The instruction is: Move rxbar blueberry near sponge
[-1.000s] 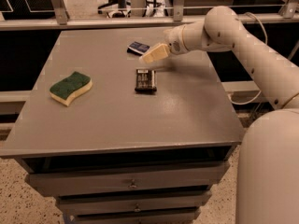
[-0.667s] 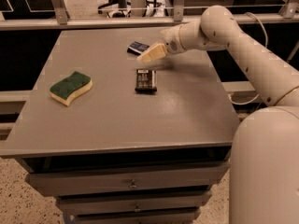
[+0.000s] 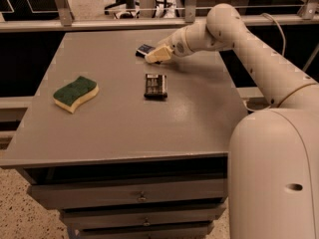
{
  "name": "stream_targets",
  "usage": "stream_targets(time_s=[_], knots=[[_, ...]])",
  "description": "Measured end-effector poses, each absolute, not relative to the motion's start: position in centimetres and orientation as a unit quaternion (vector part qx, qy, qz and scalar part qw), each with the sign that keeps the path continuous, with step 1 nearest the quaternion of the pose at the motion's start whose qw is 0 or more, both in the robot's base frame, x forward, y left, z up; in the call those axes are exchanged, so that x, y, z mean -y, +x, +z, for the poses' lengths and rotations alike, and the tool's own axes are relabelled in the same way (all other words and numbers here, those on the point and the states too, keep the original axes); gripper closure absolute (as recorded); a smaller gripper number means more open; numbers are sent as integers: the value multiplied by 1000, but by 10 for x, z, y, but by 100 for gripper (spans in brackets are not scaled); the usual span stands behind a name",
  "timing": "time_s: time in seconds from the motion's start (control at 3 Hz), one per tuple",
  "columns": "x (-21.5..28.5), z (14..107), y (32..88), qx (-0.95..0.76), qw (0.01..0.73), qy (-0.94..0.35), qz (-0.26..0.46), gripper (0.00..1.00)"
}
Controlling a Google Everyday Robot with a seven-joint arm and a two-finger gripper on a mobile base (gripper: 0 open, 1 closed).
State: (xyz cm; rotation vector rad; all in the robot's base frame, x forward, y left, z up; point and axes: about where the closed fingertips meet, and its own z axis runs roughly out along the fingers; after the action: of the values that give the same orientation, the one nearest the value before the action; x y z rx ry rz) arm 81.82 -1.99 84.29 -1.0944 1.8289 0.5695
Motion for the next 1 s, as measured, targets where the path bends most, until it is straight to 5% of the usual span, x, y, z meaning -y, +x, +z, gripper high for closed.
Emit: stream_targets(time_s=[0.67,1.0], knots=[[14,847,815,-731,443,-462,236,95],[12,871,803,-715,454,-473,244,100]])
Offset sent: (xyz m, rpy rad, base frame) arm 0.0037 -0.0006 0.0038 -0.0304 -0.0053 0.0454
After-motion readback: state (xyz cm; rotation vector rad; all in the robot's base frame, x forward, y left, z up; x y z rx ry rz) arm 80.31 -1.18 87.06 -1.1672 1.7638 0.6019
